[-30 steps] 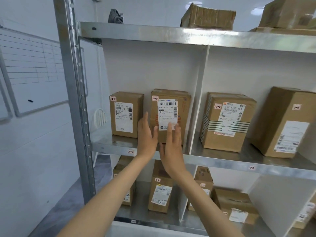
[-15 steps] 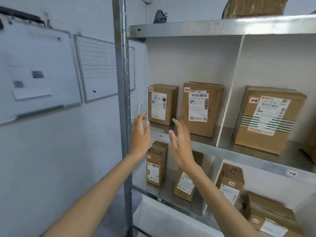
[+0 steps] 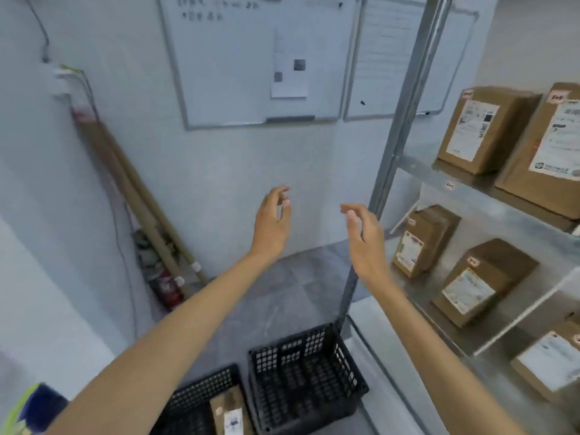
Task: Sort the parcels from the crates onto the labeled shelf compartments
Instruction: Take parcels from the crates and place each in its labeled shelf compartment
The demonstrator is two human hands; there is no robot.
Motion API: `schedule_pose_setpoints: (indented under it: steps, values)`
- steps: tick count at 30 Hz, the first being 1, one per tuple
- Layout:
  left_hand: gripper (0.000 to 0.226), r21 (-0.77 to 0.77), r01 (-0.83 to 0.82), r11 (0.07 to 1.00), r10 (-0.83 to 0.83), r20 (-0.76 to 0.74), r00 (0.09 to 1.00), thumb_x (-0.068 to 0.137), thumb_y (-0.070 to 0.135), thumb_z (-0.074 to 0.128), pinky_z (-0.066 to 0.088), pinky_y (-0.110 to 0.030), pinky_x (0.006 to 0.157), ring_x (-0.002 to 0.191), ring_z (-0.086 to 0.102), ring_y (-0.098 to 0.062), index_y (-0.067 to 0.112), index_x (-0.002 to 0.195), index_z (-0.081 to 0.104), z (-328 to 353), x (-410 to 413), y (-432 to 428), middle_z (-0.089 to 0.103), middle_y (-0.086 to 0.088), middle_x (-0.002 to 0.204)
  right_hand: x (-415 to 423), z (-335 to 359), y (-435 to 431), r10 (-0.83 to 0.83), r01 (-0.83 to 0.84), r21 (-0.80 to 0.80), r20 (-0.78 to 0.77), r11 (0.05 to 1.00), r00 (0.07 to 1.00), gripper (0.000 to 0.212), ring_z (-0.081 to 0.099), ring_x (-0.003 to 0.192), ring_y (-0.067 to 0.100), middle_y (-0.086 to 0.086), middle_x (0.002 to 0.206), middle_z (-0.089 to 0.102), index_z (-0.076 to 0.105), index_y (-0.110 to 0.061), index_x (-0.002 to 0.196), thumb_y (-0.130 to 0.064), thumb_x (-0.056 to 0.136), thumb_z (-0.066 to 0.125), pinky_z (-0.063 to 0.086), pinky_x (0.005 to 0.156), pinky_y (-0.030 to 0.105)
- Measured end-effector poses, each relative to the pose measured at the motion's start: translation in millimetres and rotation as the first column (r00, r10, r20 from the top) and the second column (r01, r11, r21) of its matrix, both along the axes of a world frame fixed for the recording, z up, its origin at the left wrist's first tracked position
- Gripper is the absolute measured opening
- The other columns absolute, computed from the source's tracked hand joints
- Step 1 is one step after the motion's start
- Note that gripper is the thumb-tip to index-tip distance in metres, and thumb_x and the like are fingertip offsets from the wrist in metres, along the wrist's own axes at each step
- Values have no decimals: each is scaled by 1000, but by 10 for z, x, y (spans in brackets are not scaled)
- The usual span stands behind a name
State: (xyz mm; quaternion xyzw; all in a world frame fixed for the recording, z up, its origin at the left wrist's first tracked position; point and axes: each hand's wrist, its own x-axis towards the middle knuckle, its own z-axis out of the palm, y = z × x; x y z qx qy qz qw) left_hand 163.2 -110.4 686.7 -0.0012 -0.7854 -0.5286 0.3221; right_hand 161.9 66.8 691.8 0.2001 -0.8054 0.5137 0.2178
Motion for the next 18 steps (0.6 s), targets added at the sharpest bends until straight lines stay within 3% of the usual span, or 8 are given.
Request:
schedule_pose_setpoints:
  steps: [3,9,14,18]
  values:
    - [28,-14,-91,996,91,58,994,100,17,41,39,-28,98,112,53,-17,11,126,52,-142,445,-412,57,-7,118,240,-241,-349,129,-132,31,86,991,988,29,50,112,14,-5,111,60,60,-13,116,-21,103,36,37,93,23]
    - [29,8,-220,975,217,130,967,101,22,39,42,-30,98,114,52,-15,12,124,54,-483,1173,-1072,57,-5,120,624,-673,-982,313,-339,98,213,936,926,29,55,110,13,-4,113,63,62,-13,116,-21,102,38,42,95,28]
    - [27,28,-296,955,284,214,935,101,21,39,46,-32,92,107,57,-18,11,119,57,-930,1524,-1537,60,-1,117,832,-1079,-1410,355,-423,171,323,890,878,30,54,108,16,1,110,64,64,-10,113,-20,102,38,37,89,20]
    - [25,41,-329,943,299,327,896,101,17,40,44,-34,98,111,56,-18,10,117,58,-1400,1706,-1861,61,-4,118,953,-1442,-1713,348,-474,208,446,856,824,32,54,112,17,3,116,63,62,-10,117,-24,103,36,42,97,32]
